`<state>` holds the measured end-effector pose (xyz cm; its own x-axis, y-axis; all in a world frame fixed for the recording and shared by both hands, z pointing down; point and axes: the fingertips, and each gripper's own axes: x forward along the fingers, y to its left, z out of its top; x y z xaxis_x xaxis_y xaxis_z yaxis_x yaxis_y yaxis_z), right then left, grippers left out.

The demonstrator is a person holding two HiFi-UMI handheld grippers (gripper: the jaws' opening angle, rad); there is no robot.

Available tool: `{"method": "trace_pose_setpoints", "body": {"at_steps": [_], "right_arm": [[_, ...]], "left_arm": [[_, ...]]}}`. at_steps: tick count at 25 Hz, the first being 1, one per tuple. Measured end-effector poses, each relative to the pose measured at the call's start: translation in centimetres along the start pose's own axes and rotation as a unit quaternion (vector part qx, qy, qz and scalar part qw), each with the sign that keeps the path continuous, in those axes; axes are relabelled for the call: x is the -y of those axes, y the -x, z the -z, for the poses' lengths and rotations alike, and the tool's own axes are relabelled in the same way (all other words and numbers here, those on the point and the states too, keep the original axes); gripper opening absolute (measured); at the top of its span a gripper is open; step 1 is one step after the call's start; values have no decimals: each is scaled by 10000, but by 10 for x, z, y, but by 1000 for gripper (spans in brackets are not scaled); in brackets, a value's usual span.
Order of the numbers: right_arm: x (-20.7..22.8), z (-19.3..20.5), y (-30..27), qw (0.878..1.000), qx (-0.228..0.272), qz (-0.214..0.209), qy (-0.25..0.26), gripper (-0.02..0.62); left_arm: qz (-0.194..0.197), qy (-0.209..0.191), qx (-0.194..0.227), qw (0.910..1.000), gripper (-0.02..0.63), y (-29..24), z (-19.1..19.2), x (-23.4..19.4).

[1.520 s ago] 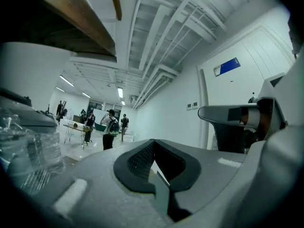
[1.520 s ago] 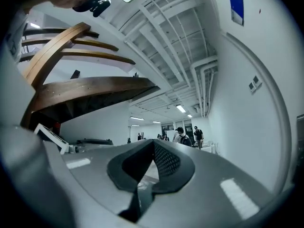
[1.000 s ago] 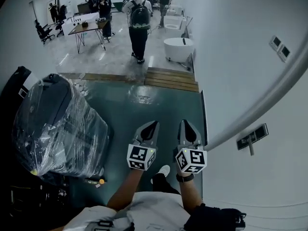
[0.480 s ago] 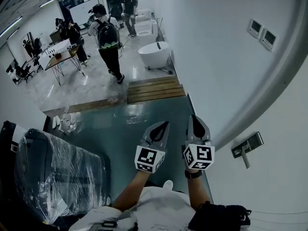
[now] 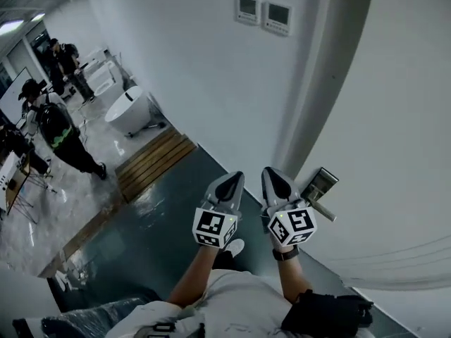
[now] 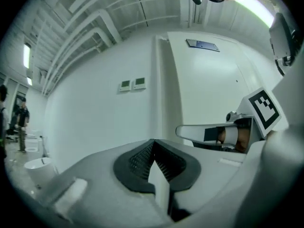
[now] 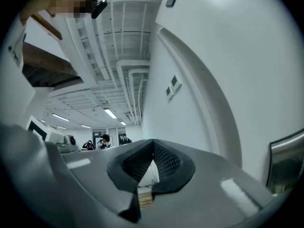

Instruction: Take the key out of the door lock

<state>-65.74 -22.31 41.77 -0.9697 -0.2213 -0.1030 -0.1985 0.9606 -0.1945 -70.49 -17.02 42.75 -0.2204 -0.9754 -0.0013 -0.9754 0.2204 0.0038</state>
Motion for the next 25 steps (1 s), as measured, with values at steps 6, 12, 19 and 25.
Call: {"method": "trace_pose_setpoints", "body": {"at_steps": [6, 12, 19, 25], "right_arm": [[62, -58, 28, 9892, 228, 1205, 802, 0], [110, -92, 78, 9623, 501, 2511, 919, 0], [138, -72, 123, 9283, 187, 3629, 785, 0], [146, -26, 151, 9169, -189, 3979, 241, 0]], "left_arm": [[1748, 109, 289, 9841, 0, -111, -27, 59], [3057, 2, 249, 9518, 0, -154, -29, 120], [3457, -153, 28, 9382, 147, -180, -12, 155], [3496, 283, 296, 9360, 133, -186, -15, 156]]}}
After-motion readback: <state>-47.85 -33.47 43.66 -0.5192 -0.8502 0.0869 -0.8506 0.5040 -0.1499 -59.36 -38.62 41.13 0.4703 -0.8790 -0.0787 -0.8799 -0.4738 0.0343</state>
